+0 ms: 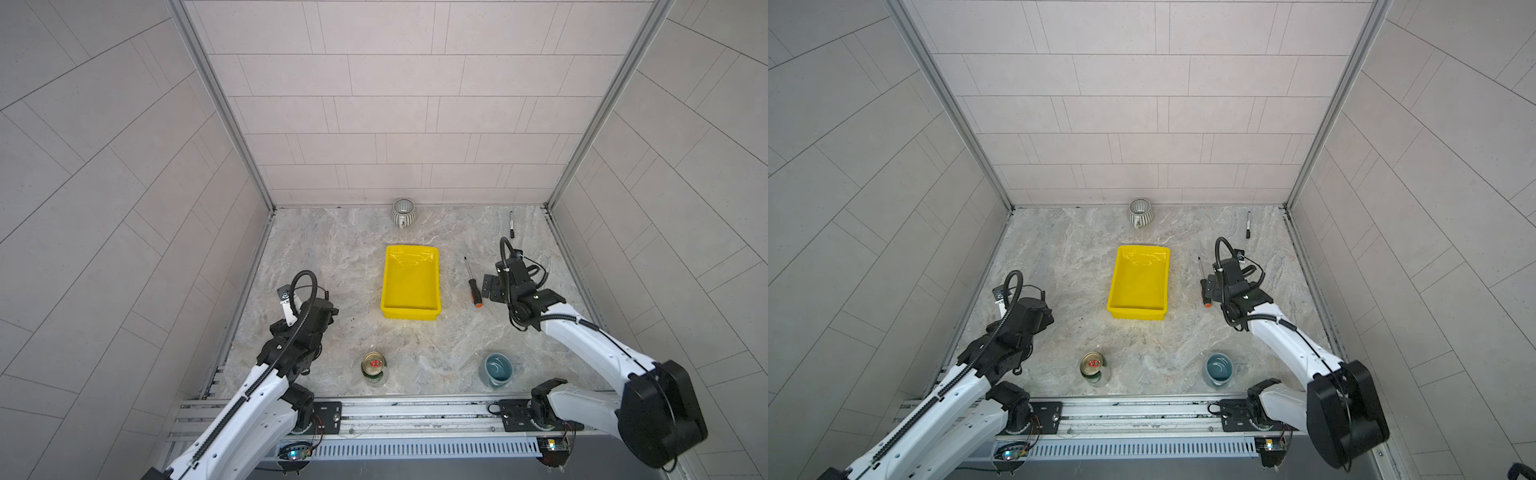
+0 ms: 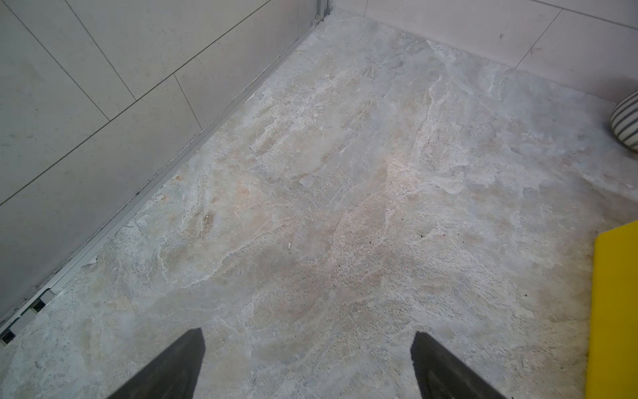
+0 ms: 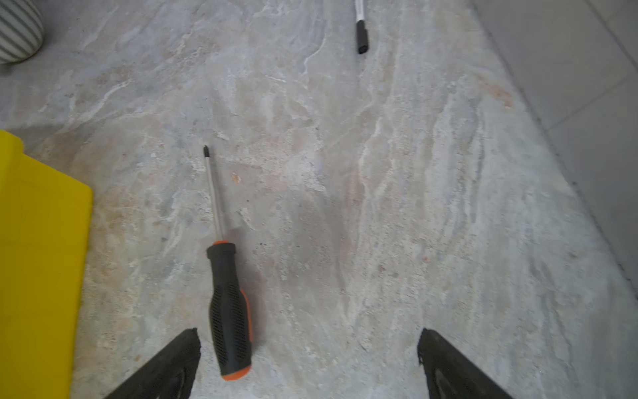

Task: Put the screwdriver in the bin
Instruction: Pick up the screwdriver from the middle-right of the table.

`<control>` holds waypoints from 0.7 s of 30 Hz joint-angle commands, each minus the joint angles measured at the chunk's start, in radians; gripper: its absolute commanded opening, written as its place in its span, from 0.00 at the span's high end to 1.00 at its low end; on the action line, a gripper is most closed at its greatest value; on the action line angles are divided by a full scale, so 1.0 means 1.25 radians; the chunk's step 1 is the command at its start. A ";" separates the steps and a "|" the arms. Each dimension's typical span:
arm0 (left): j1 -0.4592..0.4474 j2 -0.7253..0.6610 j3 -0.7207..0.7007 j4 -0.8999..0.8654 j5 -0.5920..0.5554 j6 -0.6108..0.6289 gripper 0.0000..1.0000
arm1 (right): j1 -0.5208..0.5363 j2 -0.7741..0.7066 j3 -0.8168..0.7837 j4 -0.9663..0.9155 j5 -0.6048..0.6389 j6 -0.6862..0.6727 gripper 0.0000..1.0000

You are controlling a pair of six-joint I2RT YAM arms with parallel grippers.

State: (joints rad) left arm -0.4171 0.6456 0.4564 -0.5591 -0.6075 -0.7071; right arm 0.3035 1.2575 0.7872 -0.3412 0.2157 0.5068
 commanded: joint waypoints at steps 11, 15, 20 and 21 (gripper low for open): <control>0.002 -0.013 -0.022 0.013 -0.002 0.013 0.01 | 0.017 0.315 0.238 -0.260 -0.165 -0.074 0.40; 0.002 0.006 -0.017 0.017 -0.002 0.016 0.01 | 0.017 0.338 0.250 -0.259 -0.154 -0.085 0.41; 0.002 0.009 -0.019 0.031 0.010 0.024 0.01 | 0.016 0.381 0.255 -0.247 -0.150 -0.101 0.48; 0.003 0.011 -0.020 0.039 0.022 0.031 0.01 | 0.017 0.391 0.262 -0.253 -0.146 -0.102 0.49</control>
State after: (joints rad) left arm -0.4171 0.6579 0.4294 -0.5293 -0.5900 -0.6945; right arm 0.3237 1.7126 1.0927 -0.6292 0.0097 0.3950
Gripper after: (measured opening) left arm 0.989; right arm 0.516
